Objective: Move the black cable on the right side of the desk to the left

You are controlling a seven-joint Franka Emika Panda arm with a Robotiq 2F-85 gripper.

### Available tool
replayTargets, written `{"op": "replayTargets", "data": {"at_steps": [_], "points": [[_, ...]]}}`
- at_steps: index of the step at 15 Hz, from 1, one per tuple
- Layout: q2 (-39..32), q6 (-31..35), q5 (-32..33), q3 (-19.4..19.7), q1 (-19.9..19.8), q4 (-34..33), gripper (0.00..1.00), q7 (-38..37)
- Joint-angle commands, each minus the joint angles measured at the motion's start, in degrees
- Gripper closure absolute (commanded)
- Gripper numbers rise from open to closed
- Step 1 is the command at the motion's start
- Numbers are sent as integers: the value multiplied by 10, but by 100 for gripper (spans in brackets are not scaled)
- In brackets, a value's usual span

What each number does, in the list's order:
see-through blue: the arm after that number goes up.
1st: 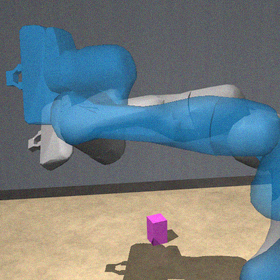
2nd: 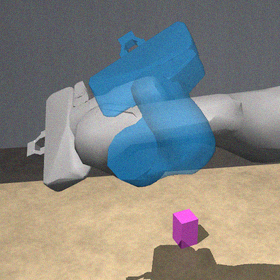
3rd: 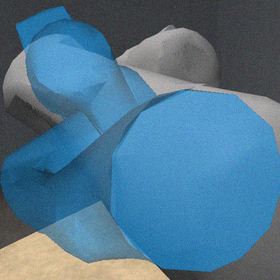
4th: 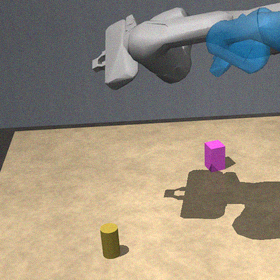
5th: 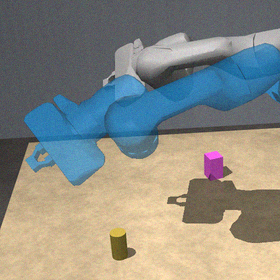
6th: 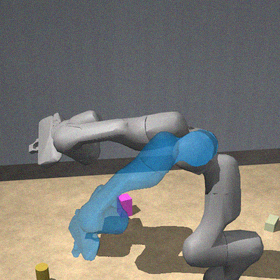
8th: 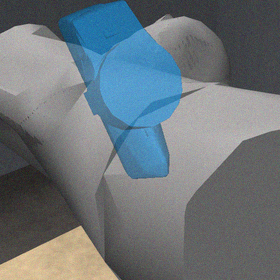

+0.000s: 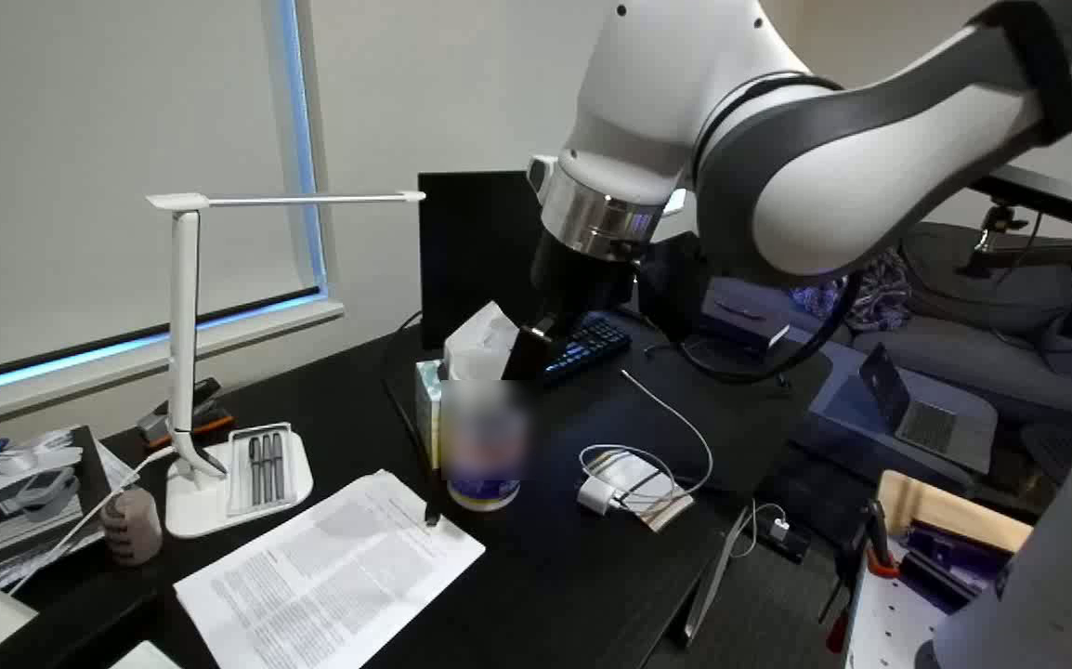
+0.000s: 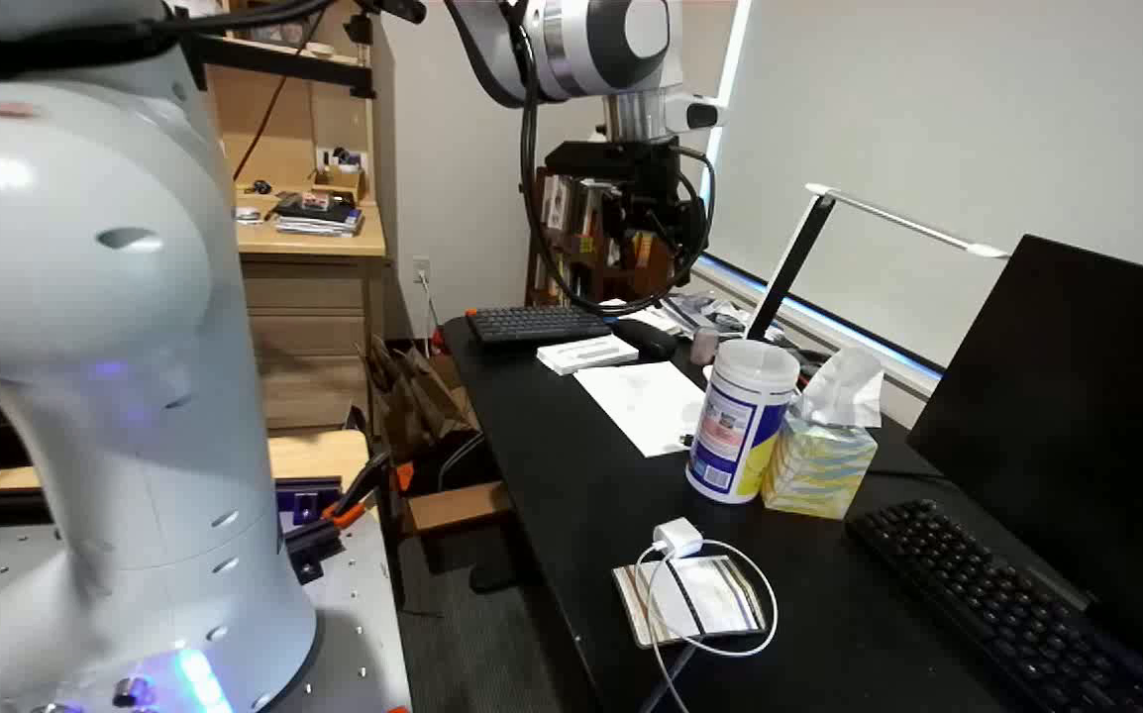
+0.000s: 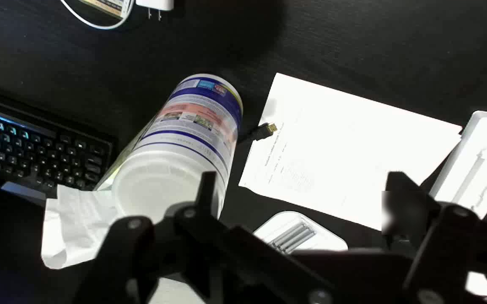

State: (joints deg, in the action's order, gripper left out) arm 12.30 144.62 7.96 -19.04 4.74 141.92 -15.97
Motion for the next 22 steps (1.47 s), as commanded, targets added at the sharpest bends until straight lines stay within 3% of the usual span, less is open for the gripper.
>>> {"op": "replayTargets", "data": {"at_steps": [1,5,9,17,22], "points": [[-1,-1,5,16,15,0,0,-3],[0,0,9,22,12,-1,0,-6],[10,9,3,58,-4,3,0,-15],[17,12,5,137,-80,-8,0,-80],[-26,-2,12,173,-134,-55,0,-128]]}}
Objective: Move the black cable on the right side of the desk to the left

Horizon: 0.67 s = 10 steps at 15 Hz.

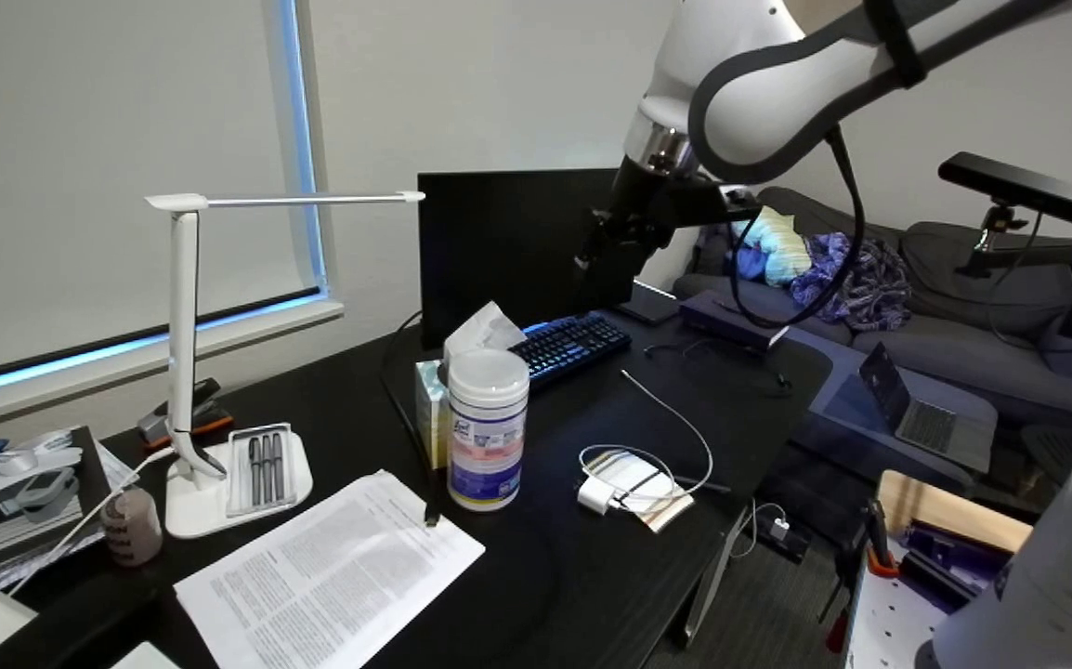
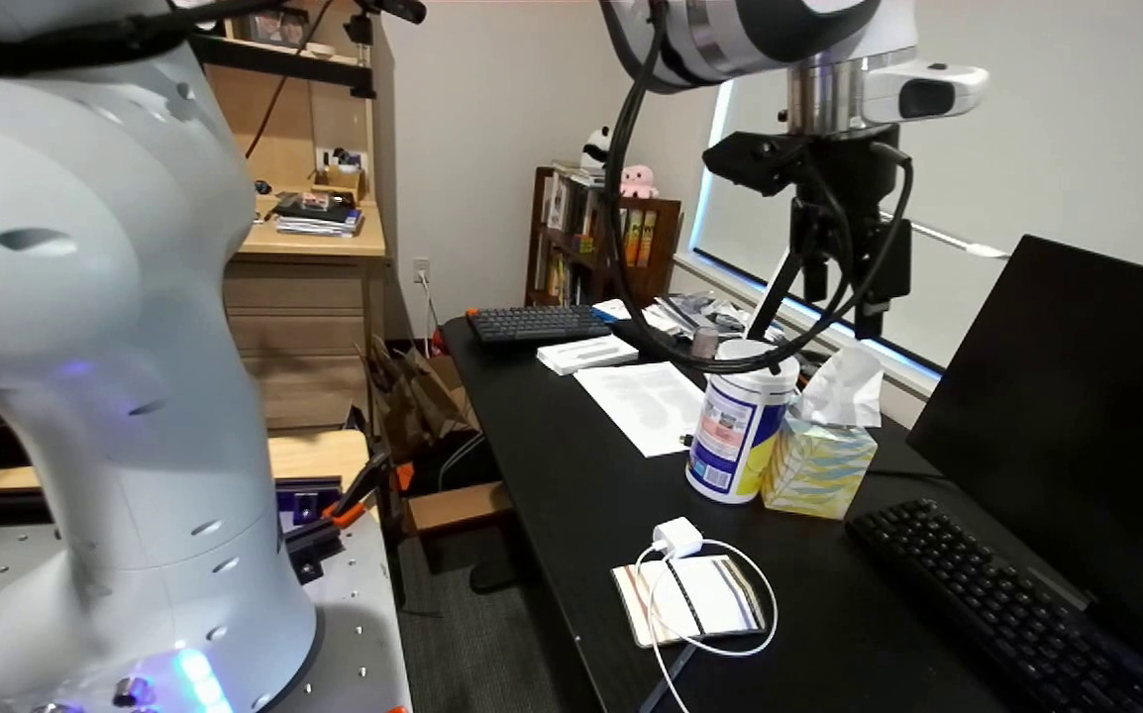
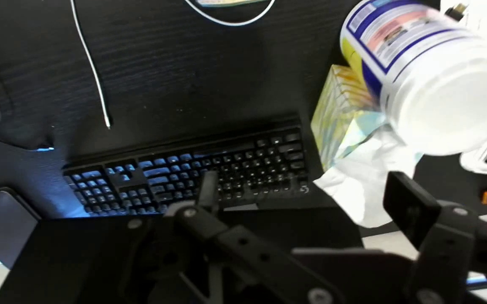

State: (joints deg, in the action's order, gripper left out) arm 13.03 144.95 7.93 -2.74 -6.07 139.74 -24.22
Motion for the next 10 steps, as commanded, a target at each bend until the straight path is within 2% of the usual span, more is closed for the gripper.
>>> {"op": "replayTargets", "data": {"at_steps": [1,2,3,10], "points": [[-41,0,21,13,-36,-39,0,-66],[-48,8,20,16,-40,-44,0,-84],[-23,-1,2,21,-25,-24,0,-37],[-43,-1,2,27,-30,-41,0,-63]]}}
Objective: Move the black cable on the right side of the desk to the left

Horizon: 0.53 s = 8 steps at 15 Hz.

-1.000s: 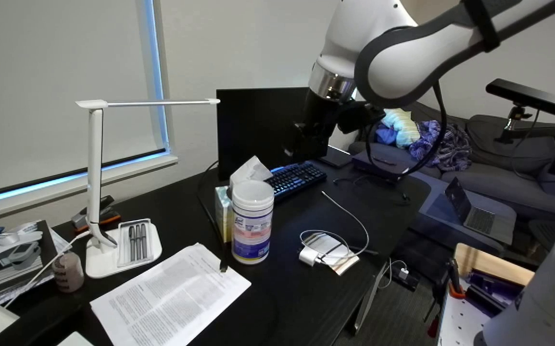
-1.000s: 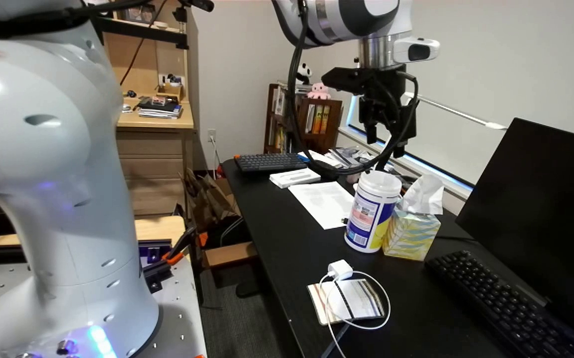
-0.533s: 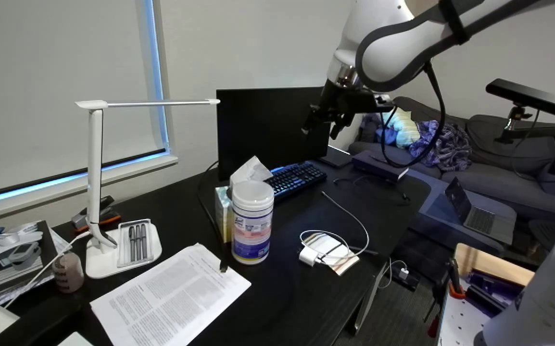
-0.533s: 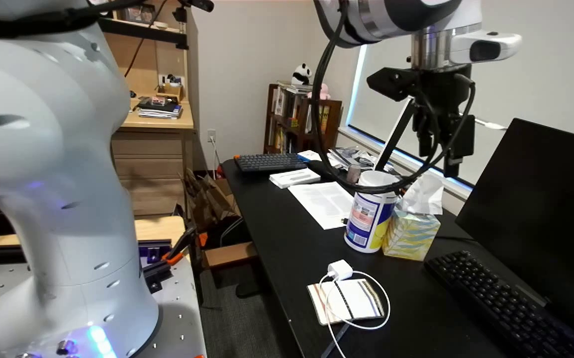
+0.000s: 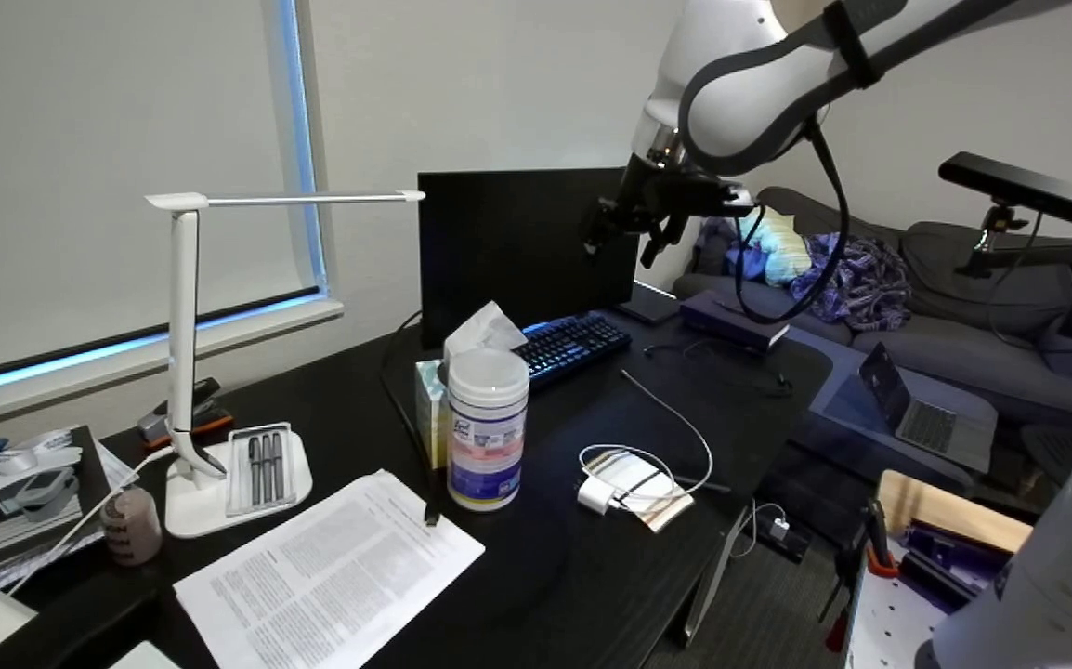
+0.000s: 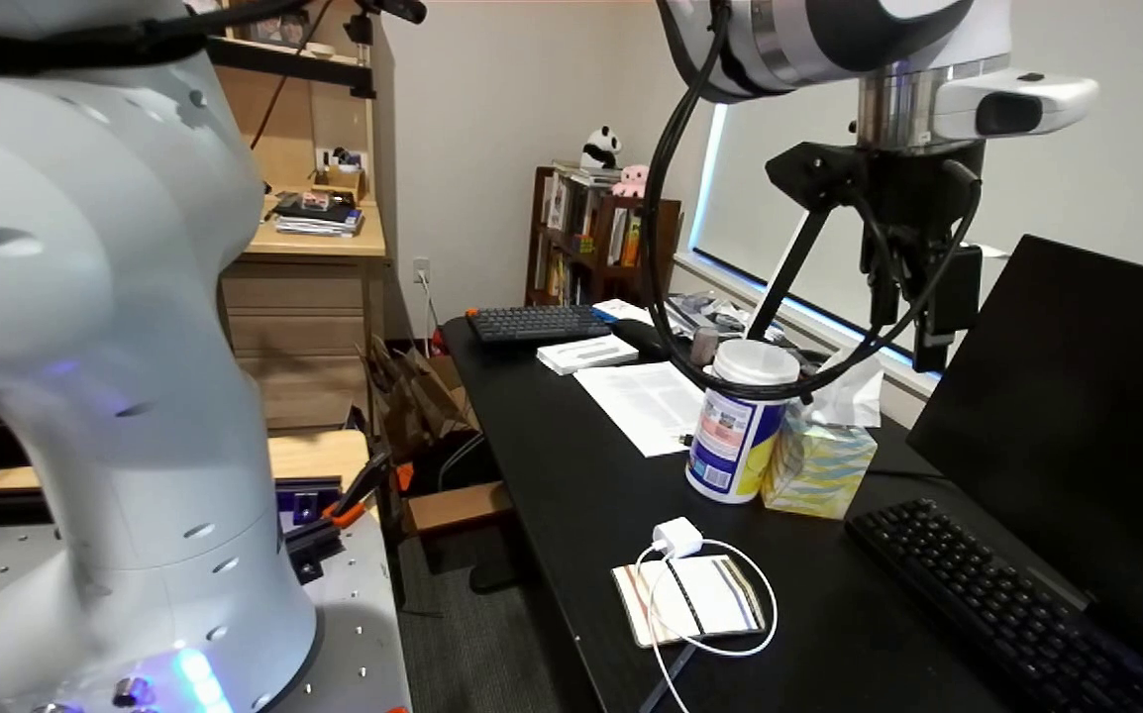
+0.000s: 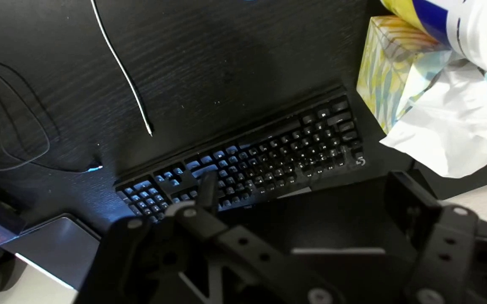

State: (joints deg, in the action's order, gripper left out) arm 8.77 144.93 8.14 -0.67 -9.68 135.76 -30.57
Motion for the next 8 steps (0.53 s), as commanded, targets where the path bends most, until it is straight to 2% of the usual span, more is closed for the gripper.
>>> {"op": "replayTargets", "data": {"at_steps": [1,5,8], "points": [[0,-1,0,7,6,-1,0,1],[-28,-78,6,28,-6,-49,0,16],[-73,-121,-3,63,-17,-100,0,28]]}}
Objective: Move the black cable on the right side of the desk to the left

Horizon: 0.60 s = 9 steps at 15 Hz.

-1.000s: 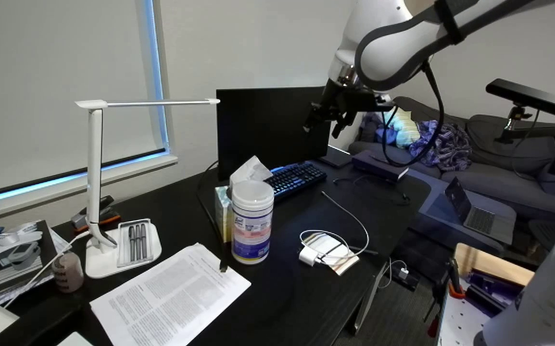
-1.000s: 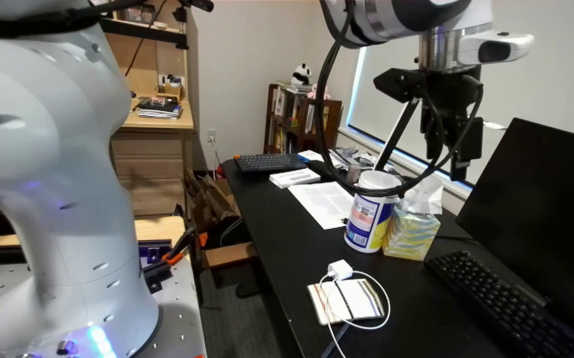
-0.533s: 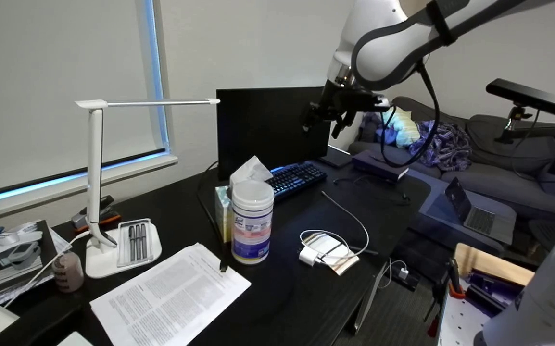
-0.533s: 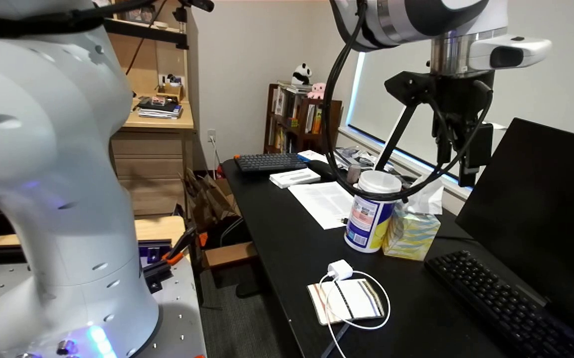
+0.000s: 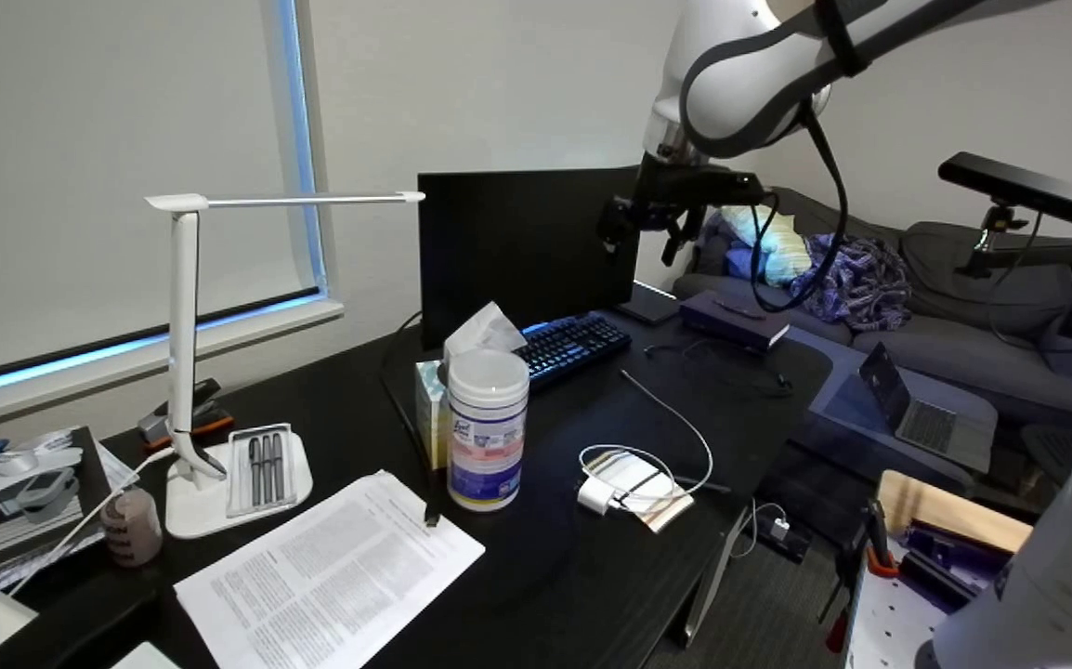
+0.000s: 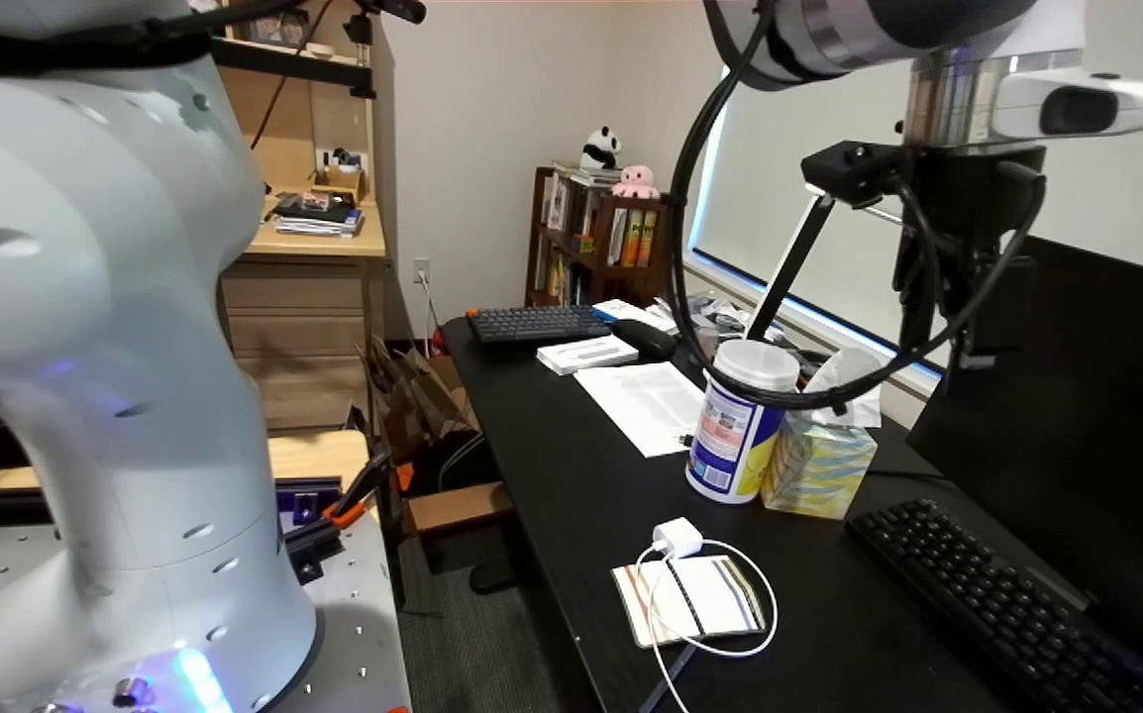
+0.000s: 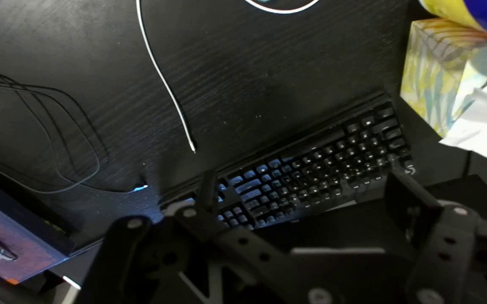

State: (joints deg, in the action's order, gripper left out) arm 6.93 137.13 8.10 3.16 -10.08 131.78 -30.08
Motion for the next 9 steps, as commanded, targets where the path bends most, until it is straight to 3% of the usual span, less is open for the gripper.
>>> {"op": "replayTargets", "data": {"at_steps": [1,9], "points": [[-72,-51,-7,36,-16,-78,0,25],[-228,-69,-41,119,-30,-203,0,-17]]}}
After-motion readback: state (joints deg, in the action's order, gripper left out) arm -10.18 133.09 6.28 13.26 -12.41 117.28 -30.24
